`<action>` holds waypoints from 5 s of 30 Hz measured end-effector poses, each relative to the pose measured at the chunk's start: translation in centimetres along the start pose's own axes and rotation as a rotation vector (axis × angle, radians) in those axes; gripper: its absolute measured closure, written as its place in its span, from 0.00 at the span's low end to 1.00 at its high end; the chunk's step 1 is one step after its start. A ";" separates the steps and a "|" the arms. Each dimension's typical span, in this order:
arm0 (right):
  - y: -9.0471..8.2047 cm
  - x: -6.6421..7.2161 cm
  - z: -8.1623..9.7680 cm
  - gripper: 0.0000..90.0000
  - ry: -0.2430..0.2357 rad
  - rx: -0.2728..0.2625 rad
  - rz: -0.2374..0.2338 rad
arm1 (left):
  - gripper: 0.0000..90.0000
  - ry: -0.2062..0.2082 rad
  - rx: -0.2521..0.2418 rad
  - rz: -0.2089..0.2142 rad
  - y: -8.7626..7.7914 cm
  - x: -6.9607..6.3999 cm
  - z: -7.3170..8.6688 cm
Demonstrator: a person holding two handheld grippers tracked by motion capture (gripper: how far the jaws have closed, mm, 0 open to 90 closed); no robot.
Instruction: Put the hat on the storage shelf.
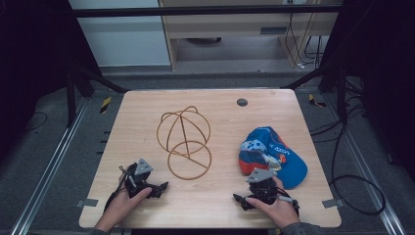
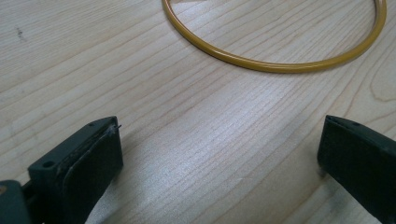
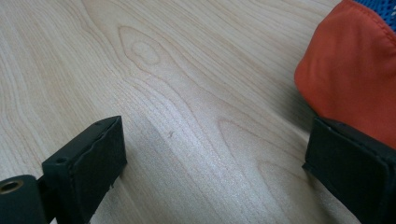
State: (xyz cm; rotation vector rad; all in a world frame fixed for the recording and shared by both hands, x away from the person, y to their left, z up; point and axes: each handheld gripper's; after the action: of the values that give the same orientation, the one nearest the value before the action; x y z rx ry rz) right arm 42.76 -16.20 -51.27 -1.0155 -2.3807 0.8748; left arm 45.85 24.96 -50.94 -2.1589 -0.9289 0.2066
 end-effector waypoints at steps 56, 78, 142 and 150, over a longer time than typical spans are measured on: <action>-9.9 -10.4 -8.4 0.45 0.085 0.198 0.201 | 0.00 -0.003 -0.002 0.001 0.0 0.0 0.0; -6.2 -10.2 -10.0 0.51 0.086 0.232 0.141 | 0.00 -0.002 -0.002 0.001 0.0 0.0 0.0; -12.3 -8.9 -16.7 0.97 0.016 0.213 0.018 | 0.00 -0.006 -0.003 0.000 0.0 0.0 0.0; -13.8 -7.9 -18.5 0.96 -0.022 0.180 0.012 | 0.00 -0.003 -0.003 0.000 0.0 0.0 0.0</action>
State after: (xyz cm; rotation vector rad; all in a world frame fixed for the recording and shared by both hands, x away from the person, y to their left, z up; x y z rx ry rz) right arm 51.73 -22.42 -29.44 -0.9541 -2.2670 1.0875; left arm 45.86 24.93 -50.94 -2.1617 -0.9312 0.2093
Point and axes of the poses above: each handheld gripper's, and its own axes: y roughly forward along the jaws, z roughly out of its underside, x roughly to its left, and after that the axes turned 10 degrees about y, right-handed
